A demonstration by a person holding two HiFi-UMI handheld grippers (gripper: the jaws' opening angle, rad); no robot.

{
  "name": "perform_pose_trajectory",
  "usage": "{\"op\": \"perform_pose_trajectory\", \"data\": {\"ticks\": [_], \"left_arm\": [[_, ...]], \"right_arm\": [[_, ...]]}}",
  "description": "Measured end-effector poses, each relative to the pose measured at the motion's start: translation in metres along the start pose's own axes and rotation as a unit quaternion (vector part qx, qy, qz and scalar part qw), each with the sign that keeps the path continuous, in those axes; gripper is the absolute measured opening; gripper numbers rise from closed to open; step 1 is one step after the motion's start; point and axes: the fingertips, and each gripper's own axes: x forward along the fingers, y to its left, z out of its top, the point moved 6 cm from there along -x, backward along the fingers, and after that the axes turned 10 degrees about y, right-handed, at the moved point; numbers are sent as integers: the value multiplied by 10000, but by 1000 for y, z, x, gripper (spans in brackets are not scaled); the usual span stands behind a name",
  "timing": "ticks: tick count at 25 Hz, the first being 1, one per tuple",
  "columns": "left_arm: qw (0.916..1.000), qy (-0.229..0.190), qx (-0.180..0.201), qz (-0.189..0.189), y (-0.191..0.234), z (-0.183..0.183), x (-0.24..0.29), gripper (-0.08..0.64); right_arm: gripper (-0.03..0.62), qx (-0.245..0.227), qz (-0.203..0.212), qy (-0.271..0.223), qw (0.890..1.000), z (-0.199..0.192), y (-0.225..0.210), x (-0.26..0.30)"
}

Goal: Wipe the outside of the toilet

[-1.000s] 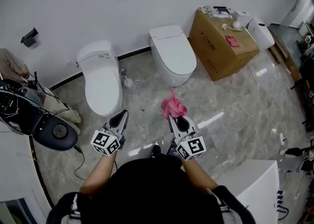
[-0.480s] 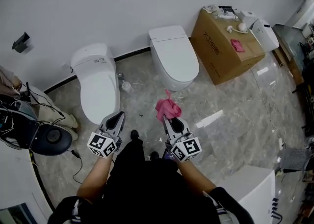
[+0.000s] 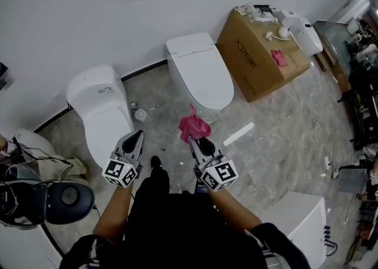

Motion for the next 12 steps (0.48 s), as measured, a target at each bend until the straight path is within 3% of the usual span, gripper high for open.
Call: {"op": "perform_pose_trajectory", "data": {"ticks": [6,12], "left_arm": [[9995,74,-100,-303,61,22,37,18],[9985,80,-8,-545,96,36,72,18]], "right_arm": [[87,50,-477,115,9988,12,-12,65],[87,146,-637,99,9978,21,-24,105]]}}
